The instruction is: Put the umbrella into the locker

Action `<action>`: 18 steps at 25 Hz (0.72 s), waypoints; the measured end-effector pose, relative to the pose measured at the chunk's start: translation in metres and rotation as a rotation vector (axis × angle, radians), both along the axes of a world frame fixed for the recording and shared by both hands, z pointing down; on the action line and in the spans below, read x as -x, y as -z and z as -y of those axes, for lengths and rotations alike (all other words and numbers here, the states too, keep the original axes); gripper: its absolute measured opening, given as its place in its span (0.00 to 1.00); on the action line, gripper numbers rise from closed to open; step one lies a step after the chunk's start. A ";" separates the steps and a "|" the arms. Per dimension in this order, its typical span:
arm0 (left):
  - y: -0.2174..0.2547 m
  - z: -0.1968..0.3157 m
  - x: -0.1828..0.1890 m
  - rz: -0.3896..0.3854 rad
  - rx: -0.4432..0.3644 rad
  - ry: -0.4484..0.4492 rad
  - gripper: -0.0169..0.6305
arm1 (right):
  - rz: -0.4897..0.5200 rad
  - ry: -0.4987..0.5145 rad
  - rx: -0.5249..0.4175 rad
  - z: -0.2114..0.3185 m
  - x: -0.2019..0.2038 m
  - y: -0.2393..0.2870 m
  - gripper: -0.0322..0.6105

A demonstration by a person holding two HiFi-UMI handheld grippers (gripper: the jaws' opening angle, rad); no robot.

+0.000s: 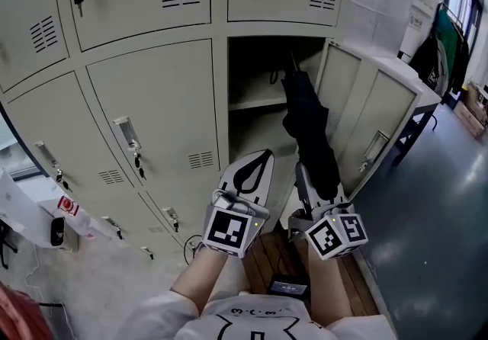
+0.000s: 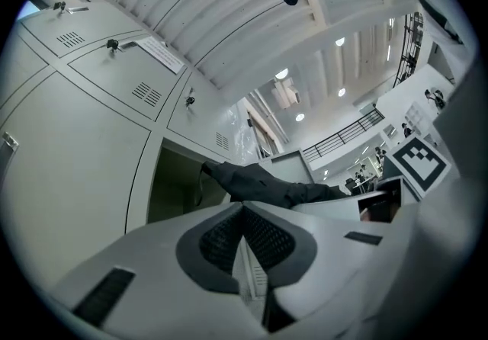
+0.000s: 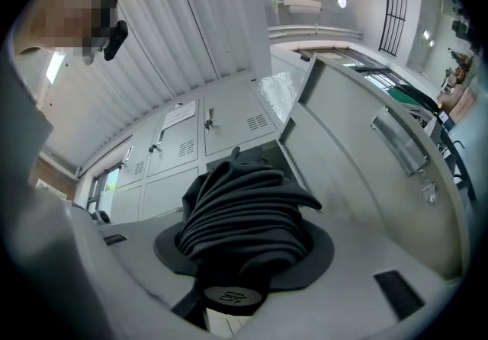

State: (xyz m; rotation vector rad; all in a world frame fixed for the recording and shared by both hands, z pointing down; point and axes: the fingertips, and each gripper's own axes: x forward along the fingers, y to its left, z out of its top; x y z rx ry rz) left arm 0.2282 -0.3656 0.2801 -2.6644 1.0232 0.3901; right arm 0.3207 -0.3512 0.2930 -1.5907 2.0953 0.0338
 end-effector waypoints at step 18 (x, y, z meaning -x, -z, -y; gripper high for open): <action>0.011 0.065 0.007 0.000 0.008 0.036 0.03 | -0.146 0.090 0.245 0.114 0.007 0.013 0.36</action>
